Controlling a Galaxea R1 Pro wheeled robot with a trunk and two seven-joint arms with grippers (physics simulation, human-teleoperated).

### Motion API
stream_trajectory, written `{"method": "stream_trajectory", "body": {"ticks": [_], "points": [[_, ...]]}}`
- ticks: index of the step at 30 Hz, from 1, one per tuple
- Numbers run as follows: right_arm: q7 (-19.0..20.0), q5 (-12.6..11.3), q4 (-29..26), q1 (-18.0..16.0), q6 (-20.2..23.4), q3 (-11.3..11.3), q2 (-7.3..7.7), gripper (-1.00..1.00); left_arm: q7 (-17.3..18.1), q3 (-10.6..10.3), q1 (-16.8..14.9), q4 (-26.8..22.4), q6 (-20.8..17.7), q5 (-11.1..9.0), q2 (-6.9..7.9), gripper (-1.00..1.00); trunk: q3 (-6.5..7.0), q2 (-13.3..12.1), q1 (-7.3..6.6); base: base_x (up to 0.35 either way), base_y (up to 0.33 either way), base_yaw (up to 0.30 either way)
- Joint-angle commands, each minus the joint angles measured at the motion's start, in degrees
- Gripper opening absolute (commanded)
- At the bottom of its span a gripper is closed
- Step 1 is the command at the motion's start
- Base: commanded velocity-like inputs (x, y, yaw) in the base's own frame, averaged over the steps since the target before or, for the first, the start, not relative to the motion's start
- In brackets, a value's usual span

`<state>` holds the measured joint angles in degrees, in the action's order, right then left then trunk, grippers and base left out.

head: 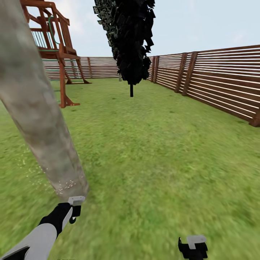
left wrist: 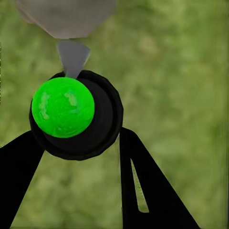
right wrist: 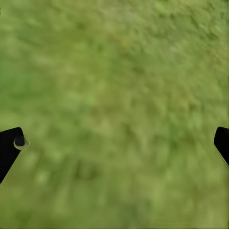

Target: In the garden, pick up the pesticide atomizer on the floor and spray pesticide onto both trees until each tree trunk is fully covered.

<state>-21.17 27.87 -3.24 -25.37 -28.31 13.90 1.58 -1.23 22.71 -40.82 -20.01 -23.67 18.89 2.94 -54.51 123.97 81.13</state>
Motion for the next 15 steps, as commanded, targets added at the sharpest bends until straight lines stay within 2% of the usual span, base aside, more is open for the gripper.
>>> {"method": "stream_trajectory", "body": {"ticks": [1, 15], "points": [[-0.19, 0.6, 0.07, -0.03, -0.16, 0.43, 0.0, 1.0, 0.0, 0.31, -0.05, -0.09, -0.24, 0.27, -0.04, -1.0, -0.05, 0.02, 0.0, 0.097, -0.264, 0.271], [-0.19, 0.65, 0.11, -0.03, -0.16, 0.43, -0.08, 1.0, 0.0, 0.3, -0.05, -0.46, -0.33, 0.24, -0.05, -1.0, -0.05, 0.02, 0.0, 0.089, -0.268, 0.278]]}}
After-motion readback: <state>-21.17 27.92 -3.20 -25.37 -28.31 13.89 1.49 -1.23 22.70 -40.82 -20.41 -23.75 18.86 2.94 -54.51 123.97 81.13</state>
